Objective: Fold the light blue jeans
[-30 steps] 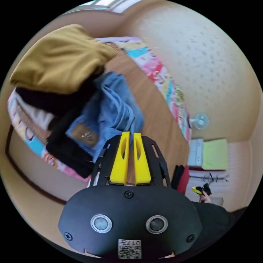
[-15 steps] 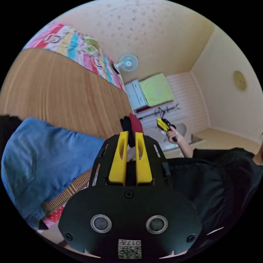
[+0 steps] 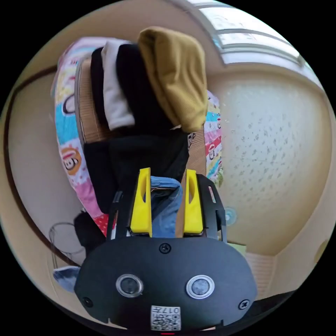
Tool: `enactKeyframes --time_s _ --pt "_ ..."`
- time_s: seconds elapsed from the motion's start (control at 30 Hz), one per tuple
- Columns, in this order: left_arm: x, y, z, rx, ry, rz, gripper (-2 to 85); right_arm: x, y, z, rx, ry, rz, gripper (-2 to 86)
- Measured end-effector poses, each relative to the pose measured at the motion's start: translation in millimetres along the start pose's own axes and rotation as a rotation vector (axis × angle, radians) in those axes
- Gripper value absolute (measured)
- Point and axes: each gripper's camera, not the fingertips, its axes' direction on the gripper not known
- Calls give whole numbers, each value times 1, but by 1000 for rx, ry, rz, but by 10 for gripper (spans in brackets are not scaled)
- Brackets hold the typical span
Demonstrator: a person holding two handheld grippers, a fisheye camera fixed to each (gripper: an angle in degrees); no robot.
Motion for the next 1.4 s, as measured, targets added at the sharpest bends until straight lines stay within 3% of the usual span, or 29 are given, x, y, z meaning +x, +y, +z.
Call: enactKeyframes --time_s 0.1,0.13,0.23,0.3,0.37,0.43,0.5,0.63,0.73,0.83,1.0,1.1,1.23,1.4 --pt "-7 -19 30 -95 16 -192 132 -19 -18 27 -75 29 -56 4" --pt "-7 -29 37 -111 81 -233 73 -30 -23 39 -111 56 -91 4" --pt "6 -52 64 -236 359 -202 1 -63 -31 71 -211 160 -240 5" --pt "33 -56 84 -350 402 -124 -4 -85 -30 93 -259 245 -349 5" --pt "65 -53 90 -383 295 3 -3 -107 -24 122 -315 391 -467 5" --pt "95 -44 72 -286 202 170 9 -116 -17 136 -332 483 -517 5" --pt "98 -32 52 -193 108 185 59 -119 -8 144 -342 523 -557 5" --pt "68 9 27 -34 -108 5 159 -102 2 139 -363 493 -566 5" --pt "59 22 48 -93 -111 -25 148 -80 -1 126 -342 414 -539 5" --pt "53 18 65 -40 -149 -71 97 -62 -3 126 -366 367 -535 5" --pt "29 12 98 -176 -8 -196 13 -59 5 135 -389 350 -602 6" --pt "35 36 80 -100 46 -159 71 -56 10 135 -377 338 -627 6" --pt "20 78 60 7 -68 -188 174 -40 19 124 -345 323 -631 6" --pt "-24 93 104 -83 86 -312 163 -3 23 115 -324 271 -579 8"
